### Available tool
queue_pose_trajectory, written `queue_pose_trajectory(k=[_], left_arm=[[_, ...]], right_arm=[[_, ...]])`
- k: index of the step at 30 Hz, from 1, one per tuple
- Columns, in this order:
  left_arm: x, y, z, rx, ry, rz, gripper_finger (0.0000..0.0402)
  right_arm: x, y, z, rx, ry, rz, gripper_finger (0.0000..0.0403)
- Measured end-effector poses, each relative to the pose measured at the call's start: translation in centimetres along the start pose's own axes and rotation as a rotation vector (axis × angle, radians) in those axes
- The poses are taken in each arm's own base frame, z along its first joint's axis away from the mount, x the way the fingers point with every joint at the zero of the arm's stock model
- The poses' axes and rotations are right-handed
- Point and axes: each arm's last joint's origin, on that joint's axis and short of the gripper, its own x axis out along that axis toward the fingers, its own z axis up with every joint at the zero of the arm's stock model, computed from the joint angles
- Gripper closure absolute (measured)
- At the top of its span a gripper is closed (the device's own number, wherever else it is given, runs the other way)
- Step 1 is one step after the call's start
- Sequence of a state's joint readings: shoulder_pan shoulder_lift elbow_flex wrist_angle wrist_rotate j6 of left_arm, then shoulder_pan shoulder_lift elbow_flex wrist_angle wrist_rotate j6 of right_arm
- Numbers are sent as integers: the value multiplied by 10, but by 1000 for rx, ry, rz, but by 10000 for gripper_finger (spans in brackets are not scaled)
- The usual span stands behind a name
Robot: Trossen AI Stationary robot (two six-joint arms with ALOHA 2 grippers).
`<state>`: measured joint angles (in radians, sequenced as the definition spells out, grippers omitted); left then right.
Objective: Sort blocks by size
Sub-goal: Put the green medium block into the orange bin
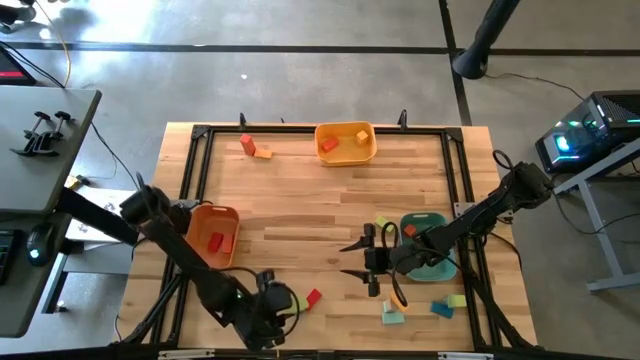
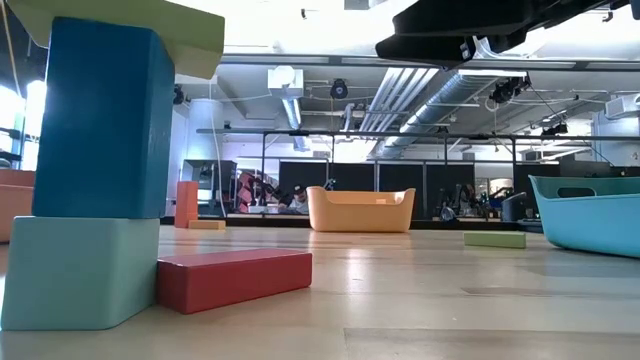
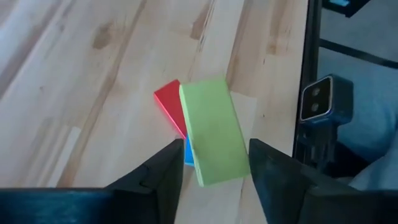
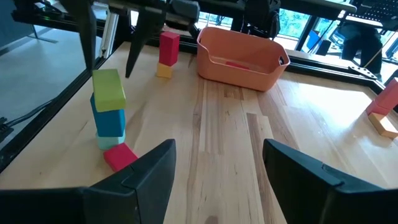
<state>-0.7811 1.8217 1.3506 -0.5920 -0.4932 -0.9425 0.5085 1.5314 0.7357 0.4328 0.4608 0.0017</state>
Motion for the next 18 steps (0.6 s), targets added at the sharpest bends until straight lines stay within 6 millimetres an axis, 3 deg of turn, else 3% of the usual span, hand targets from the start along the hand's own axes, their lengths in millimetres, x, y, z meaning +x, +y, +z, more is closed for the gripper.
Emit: queue_pose_trajectory(k=[5,9,18], left_arm=[[-4,2,2,10,-15,9,273],[-4,1,2,13,-15,9,276],[-1,1,0,20,-8,12,184]], right_arm=[[0,0,0,0,0,0,164],[0,0,0,0,0,0,164],[0,0,0,-1,1,0,164]])
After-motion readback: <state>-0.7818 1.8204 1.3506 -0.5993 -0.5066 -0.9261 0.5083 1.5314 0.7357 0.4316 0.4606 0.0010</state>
